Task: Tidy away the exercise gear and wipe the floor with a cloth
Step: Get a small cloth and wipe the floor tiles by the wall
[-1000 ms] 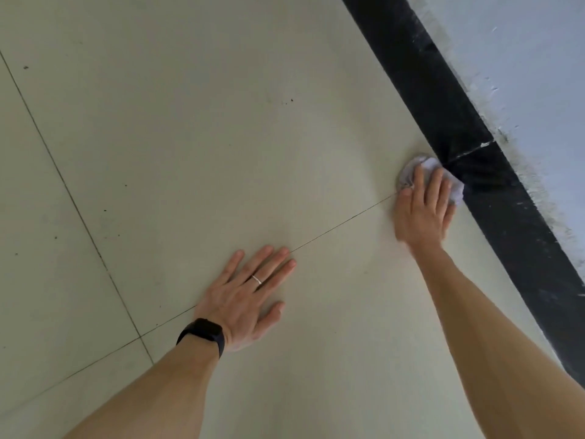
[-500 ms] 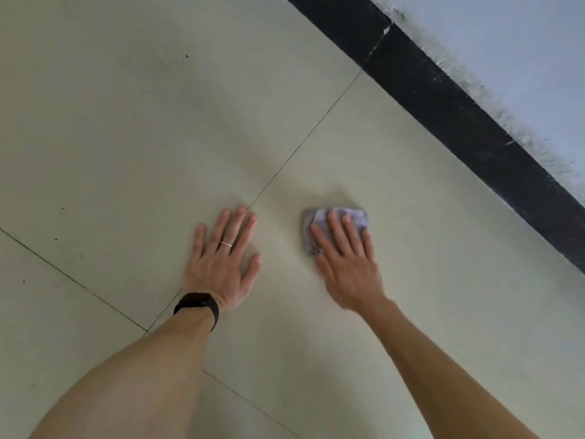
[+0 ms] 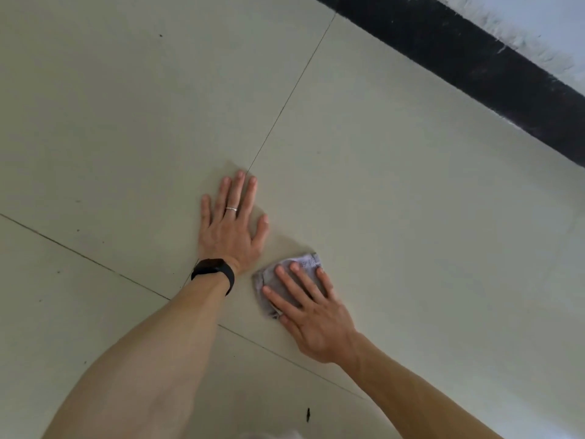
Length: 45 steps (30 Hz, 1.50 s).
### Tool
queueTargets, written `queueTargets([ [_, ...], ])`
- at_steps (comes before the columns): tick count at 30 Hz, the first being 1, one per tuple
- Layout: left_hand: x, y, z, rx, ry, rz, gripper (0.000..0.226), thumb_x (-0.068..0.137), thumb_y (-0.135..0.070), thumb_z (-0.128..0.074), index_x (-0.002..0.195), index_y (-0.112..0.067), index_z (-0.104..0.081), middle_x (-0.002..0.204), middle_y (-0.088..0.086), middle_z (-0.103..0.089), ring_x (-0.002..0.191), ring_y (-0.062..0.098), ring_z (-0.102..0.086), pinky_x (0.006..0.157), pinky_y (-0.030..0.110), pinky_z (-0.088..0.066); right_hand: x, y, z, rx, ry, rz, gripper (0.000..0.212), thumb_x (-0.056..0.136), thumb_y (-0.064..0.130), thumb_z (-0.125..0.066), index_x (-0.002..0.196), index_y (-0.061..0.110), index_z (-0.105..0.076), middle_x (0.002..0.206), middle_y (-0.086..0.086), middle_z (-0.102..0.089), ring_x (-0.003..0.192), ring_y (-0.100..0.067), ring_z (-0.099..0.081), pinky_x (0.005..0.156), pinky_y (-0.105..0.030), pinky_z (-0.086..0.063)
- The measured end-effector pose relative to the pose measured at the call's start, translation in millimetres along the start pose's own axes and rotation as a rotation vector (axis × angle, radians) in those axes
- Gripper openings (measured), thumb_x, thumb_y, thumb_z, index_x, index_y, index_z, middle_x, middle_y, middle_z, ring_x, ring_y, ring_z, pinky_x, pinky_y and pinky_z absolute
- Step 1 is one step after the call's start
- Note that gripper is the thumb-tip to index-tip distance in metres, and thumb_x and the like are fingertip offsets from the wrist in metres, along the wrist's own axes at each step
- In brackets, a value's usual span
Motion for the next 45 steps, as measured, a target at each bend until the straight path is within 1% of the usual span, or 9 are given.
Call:
queueTargets([
  [6, 4, 0, 8, 0.024, 0.234, -0.009, 0.069, 0.103, -0.051, -0.023, 0.157, -0.032, 0.016, 0.163, -0.011, 0.026, 0.152, 0.013, 0.018, 0.124, 0.047, 0.006, 0, 2, -1, 0.025, -0.059, -0.001, 0.056, 0.106, 0.047, -0.023, 0.160, 0.038, -0.008, 0.169, 0.001, -0.003, 0.156, -0.023, -0.001, 0.121, -0.053, -0.008],
  [16, -87, 5, 126, 0.177, 0.376, 0.110, 0.056, 0.106, -0.044, -0.026, 0.158, -0.025, -0.022, 0.165, -0.003, -0.019, 0.154, 0.016, -0.004, 0.124, 0.044, -0.007, 3, 6, 11, 0.114, 0.064, -0.106, 0.057, 0.102, 0.045, -0.025, 0.158, 0.034, -0.026, 0.168, -0.002, -0.012, 0.155, -0.022, 0.001, 0.121, -0.053, -0.005],
  [20, -129, 26, 161, 0.317, 0.513, 0.158, 0.060, 0.104, -0.044, -0.029, 0.159, -0.025, -0.017, 0.166, -0.002, -0.019, 0.154, 0.016, -0.006, 0.124, 0.043, -0.010, 0, 11, 15, 0.146, 0.246, -0.119, 0.059, 0.107, 0.042, -0.012, 0.144, 0.039, 0.033, 0.151, 0.007, 0.047, 0.130, -0.015, 0.054, 0.117, -0.051, 0.025],
  [24, -129, 45, 186, 0.341, 0.475, 0.165, 0.059, 0.103, -0.045, -0.029, 0.158, -0.027, -0.020, 0.165, -0.003, -0.022, 0.153, 0.016, -0.009, 0.124, 0.041, -0.012, 5, 16, 13, 0.141, 0.318, -0.143, 0.063, 0.106, 0.042, -0.013, 0.143, 0.037, 0.037, 0.148, 0.007, 0.051, 0.119, -0.014, 0.061, 0.117, -0.051, 0.025],
  [26, -120, 55, 180, 0.303, 0.441, 0.149, 0.059, 0.103, -0.045, -0.030, 0.158, -0.027, -0.022, 0.164, -0.003, -0.022, 0.153, 0.016, -0.010, 0.124, 0.040, -0.012, 6, 16, 8, 0.140, 0.238, -0.146, 0.063, 0.105, 0.041, -0.016, 0.151, 0.037, 0.028, 0.152, 0.005, 0.047, 0.130, -0.014, 0.053, 0.117, -0.051, 0.025],
  [30, -97, 85, 140, 0.290, 0.451, 0.079, 0.061, 0.103, -0.043, -0.031, 0.159, -0.026, -0.016, 0.167, -0.001, -0.013, 0.154, 0.019, -0.006, 0.124, 0.043, -0.011, 3, 11, 0, 0.121, 0.107, -0.230, 0.057, 0.104, 0.043, -0.019, 0.157, 0.025, -0.031, 0.168, -0.004, -0.016, 0.153, -0.026, -0.015, 0.115, -0.055, -0.015],
  [37, -62, 151, 87, 0.253, 0.412, 0.029, 0.066, 0.102, -0.034, -0.034, 0.160, -0.025, -0.004, 0.168, -0.001, 0.003, 0.154, 0.022, -0.001, 0.123, 0.048, -0.009, 19, 56, -10, 0.120, -0.091, -0.373, 0.060, 0.104, 0.043, -0.024, 0.160, 0.027, -0.017, 0.169, -0.008, -0.009, 0.155, -0.031, -0.004, 0.121, -0.058, -0.005],
  [41, -35, 179, 82, 0.299, 0.337, -0.035, 0.064, 0.103, -0.031, -0.032, 0.160, -0.026, -0.002, 0.167, -0.005, 0.007, 0.154, 0.021, 0.000, 0.123, 0.051, -0.006, 86, 126, -1, 0.112, -0.116, -0.167, 0.057, 0.104, 0.044, -0.024, 0.159, 0.030, -0.022, 0.168, -0.004, -0.014, 0.155, -0.028, -0.010, 0.119, -0.058, -0.014],
  [45, -6, 192, 93, 0.327, 0.267, -0.150, 0.062, 0.101, -0.019, -0.037, 0.158, -0.028, -0.015, 0.166, -0.007, -0.011, 0.154, 0.019, -0.008, 0.122, 0.049, -0.010, 191, 159, 22, 0.085, -0.132, -0.094, 0.057, 0.104, 0.046, -0.017, 0.160, 0.036, -0.009, 0.169, 0.002, -0.001, 0.155, -0.022, 0.009, 0.122, -0.055, 0.004],
])
Point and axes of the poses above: each hand's wrist, its own x-axis towards the middle knuckle, its own z-axis out of the back of the hand, y = z × x, the point moved 8 cm from there along x, towards the middle knuckle
